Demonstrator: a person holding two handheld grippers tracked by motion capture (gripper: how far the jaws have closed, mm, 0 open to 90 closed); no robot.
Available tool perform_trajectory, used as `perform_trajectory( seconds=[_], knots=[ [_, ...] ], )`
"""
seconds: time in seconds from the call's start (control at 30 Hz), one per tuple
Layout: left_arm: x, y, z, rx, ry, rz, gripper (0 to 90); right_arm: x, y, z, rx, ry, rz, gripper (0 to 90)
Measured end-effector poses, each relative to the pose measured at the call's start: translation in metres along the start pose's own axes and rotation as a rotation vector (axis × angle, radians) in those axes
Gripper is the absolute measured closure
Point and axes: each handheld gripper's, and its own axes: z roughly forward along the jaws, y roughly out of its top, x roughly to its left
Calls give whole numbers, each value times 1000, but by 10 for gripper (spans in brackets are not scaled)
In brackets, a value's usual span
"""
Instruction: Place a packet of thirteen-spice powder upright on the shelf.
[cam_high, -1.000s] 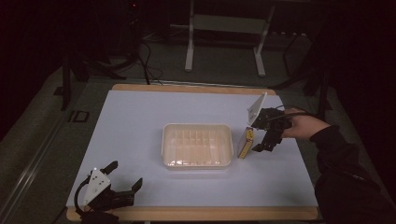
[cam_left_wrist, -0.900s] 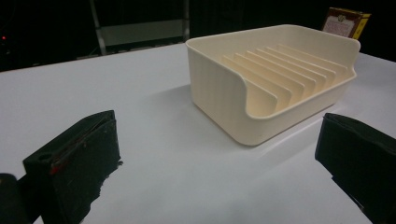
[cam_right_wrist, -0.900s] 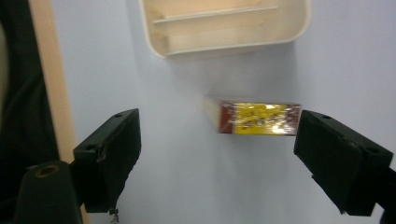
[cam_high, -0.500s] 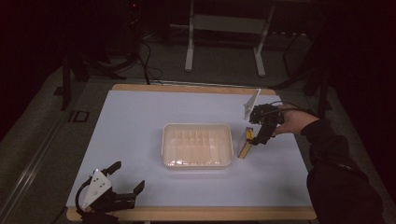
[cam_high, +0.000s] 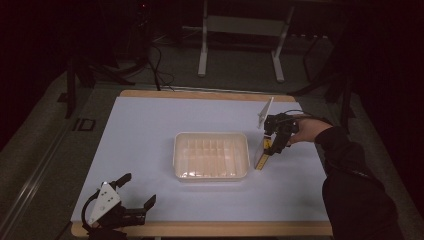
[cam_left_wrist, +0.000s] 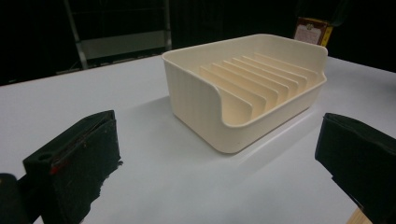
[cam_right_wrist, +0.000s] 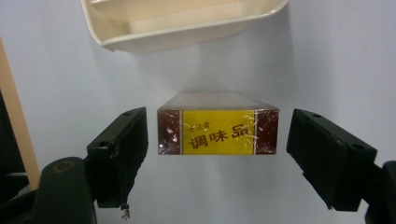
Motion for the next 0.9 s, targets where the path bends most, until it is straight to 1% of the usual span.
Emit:
perform_trajectory(
  seconds=[0.13,0.2,0.27,0.3,0.33,0.43,0.63,0.7,0.9],
  knots=[
    [0,0,-1,0,2,-1,1,-1,0,6,17,13,1,229],
    [0,0,-1,0,3,0,1,-4,-1,11,28,23,4,266],
    [0,0,-1,0,3,-1,1,-5,-1,14,40,32,0,281],
    [0,0,-1,2,3,-1,1,-5,-1,16,44,38,-1,308],
    [0,0,-1,3,3,0,1,-6,-1,18,47,48,-1,308],
    [0,0,-1,3,3,0,1,-6,0,19,43,55,-7,312],
    [-1,0,0,3,-1,1,1,-5,0,15,58,40,-40,318],
    [-1,0,0,3,-1,2,1,-4,0,13,57,38,-56,319],
    [-1,0,0,4,-2,1,1,0,-1,4,52,37,-83,319]
  ],
)
